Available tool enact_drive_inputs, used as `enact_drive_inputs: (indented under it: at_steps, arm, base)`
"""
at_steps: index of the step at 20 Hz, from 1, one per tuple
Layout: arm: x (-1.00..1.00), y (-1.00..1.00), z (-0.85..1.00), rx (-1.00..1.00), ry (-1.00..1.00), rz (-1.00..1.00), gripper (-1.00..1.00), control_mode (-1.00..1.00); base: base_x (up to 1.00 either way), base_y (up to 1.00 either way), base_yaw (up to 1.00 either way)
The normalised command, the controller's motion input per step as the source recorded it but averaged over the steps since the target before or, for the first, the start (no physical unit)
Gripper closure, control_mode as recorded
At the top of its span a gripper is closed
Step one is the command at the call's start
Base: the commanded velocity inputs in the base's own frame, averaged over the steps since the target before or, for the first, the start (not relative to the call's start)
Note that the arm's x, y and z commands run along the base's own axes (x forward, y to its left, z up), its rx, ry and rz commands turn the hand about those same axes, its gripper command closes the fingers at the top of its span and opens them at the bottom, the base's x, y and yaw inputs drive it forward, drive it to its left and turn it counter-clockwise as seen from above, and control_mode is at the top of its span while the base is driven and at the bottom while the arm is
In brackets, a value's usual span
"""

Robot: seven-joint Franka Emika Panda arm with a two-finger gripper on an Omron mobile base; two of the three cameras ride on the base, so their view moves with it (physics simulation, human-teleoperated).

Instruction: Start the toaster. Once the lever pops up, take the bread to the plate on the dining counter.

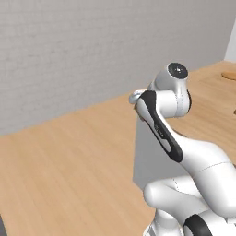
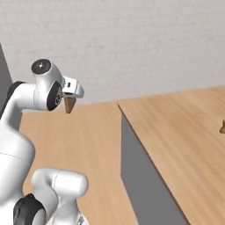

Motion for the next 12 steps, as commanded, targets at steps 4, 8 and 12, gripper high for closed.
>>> enact_drive_inputs:
  at_steps: [4,8,12]
  arm:
    - [0.00,0.00,0.00,0.00,0.00,0.00,1.00,1.00]
    - [0.00,0.00,0.00,0.00,0.00,0.00,1.00,1.00]
    - [0.00,0.00,0.00,0.00,0.00,0.00,1.00,1.00]
  base:
    - [1.00,0.68,-0.07]
    - [1.00,0.56,-0.08]
    - [1.00,0.44,-0.16]
